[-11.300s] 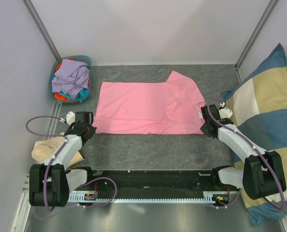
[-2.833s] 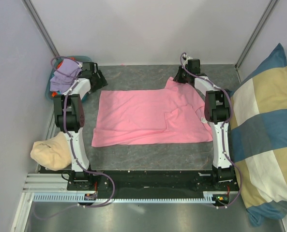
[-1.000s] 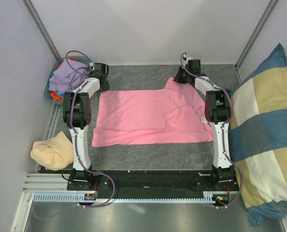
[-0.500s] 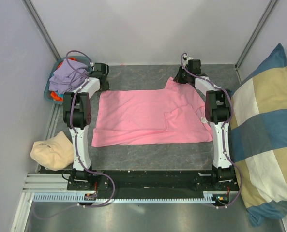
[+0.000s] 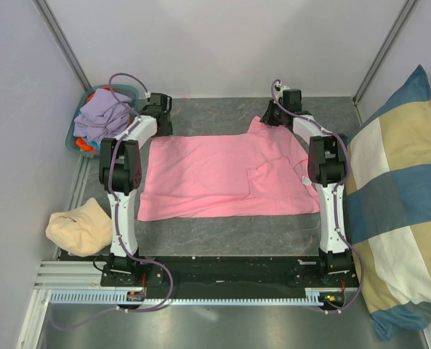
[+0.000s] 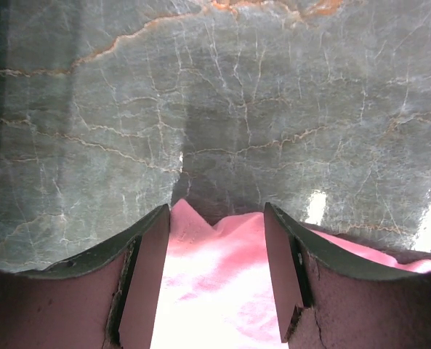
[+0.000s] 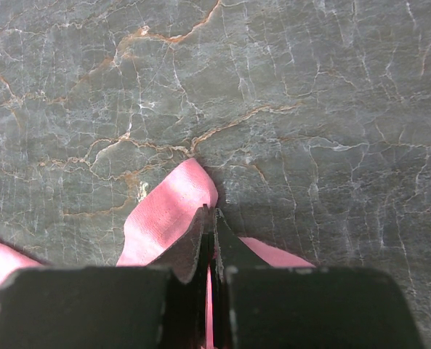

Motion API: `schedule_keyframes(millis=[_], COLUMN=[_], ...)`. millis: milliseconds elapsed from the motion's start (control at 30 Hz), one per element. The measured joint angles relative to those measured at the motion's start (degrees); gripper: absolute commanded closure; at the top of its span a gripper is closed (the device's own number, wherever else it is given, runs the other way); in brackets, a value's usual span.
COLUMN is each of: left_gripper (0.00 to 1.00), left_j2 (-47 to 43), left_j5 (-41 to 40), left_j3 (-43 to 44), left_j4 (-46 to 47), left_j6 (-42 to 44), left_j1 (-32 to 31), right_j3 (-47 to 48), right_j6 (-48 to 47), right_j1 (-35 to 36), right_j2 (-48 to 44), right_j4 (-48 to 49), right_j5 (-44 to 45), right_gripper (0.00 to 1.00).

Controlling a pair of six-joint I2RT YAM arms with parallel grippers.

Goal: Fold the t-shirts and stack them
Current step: Fold the tshirt

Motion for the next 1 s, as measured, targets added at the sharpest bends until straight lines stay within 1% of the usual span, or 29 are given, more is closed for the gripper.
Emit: schedule_keyframes(millis=[767, 1000], left_gripper=[0.38, 0.41], left_j2=[0.1, 0.1], left_j5=[-1.2, -1.2], left_j3=[0.2, 0.0], left_j4=[-1.0, -1.0], left_j6=[0.7, 0.7], left_j1=[1.8, 2.0], right_j3=[-0.4, -0.4], right_j6=[0.0, 0.0], right_j1=[-0.1, -0.1], right_j2=[-0.2, -0.2], right_j4=[0.2, 0.2], right_j5=[-0.1, -0.1], right_gripper=[1.00, 1.00])
